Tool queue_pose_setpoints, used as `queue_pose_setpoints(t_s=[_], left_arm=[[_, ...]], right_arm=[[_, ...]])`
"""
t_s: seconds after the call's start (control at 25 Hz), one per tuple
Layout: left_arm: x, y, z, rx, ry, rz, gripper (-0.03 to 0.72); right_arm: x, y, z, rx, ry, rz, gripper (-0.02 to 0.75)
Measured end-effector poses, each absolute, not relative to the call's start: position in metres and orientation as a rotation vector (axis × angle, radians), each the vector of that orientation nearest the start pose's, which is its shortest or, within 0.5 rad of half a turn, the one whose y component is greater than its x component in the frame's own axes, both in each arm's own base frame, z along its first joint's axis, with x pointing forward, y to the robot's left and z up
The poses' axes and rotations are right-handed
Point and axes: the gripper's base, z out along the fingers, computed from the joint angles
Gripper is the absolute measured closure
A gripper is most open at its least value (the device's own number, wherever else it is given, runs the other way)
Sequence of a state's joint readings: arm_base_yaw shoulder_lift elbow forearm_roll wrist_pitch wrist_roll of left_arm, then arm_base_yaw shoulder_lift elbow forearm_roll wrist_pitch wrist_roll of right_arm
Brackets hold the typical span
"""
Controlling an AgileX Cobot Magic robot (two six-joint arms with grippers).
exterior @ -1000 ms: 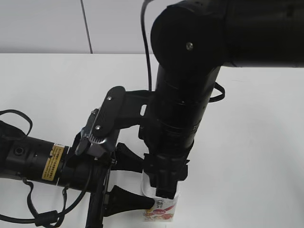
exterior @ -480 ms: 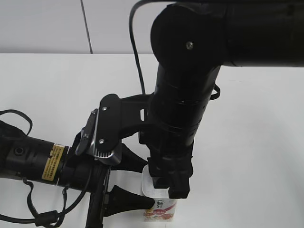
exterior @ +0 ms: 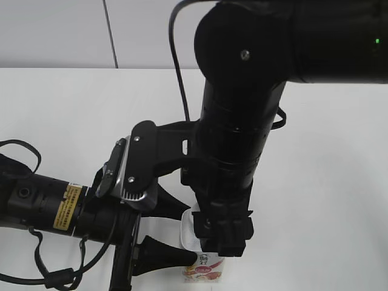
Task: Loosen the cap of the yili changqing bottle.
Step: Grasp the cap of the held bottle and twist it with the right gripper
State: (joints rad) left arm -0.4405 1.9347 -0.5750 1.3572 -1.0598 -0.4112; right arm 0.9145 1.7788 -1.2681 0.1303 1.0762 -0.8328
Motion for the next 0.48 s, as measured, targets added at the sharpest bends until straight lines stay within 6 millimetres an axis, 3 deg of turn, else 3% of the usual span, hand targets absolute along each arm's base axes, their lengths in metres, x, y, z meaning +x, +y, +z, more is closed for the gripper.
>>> queue_pose_setpoints(t_s=[0.28, 0.4, 0.48], left_arm=[[0.203, -0.181, 0.102, 1.533, 1.548, -1.074, 0.26], [0.203, -0.181, 0.102, 1.533, 1.548, -1.074, 0.26], [0.203, -0.181, 0.102, 1.533, 1.548, -1.074, 0.26]], right_arm=[[0.194, 0.269, 0.248, -2.093, 2.135, 0.207, 0.166], [0.191, 0.265, 0.262, -1.888, 2.279, 0.237, 0.164], [0.189, 0.262, 0.269, -1.662, 2.437, 0.271, 0.164]])
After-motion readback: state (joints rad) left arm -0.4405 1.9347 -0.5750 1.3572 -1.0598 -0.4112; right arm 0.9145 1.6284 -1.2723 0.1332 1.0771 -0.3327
